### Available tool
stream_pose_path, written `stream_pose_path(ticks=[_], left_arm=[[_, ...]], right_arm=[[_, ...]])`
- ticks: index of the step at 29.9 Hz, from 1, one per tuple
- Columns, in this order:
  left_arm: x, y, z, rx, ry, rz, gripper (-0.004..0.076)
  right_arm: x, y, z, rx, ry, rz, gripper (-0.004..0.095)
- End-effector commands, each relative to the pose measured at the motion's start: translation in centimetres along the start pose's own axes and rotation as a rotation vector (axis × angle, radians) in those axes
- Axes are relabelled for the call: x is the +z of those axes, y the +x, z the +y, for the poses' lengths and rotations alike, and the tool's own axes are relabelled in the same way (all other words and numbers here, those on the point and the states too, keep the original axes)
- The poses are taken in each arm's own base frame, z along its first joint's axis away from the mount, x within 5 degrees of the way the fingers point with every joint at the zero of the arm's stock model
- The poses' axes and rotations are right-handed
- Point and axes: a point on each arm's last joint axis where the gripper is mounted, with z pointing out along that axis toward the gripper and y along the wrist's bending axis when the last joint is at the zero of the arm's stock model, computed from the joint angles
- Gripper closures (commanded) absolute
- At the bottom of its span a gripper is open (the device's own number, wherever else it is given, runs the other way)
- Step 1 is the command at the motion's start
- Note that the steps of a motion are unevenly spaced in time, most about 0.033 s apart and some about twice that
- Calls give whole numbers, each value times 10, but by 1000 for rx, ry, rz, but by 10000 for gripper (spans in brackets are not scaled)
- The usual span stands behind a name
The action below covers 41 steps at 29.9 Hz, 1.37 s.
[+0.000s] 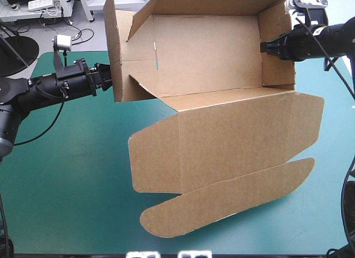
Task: Fold the box
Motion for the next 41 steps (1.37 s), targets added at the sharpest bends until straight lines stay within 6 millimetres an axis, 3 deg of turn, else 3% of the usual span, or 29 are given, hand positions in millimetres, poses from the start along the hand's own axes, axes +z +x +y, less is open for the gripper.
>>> stream_pose_path(ticks=[1,8,14,22,27,32,41], left_arm=[[-4,-3,-34,18,165,-16,734],[6,3,-46,47,213,24,734],[7,3,-42,62,168,21,734],[8,4,-34,75,75,32,734],[5,-6,-34,113,78,-65,734],[-17,-28,-33,121,108,-260,734],[-80,-64,-31,234,-94,-439,734]], right_arm=[[-23,-13,8,-17,-4,-147,924],[0,-12,12,-34,-14,-102,924],[19,-12,18,-18,-46,-85,924],[19,-15,20,-9,-66,-109,924],[20,-13,19,-19,-50,-90,924],[20,-10,19,-22,-52,-57,924],[19,-6,22,-9,-77,-17,924]])
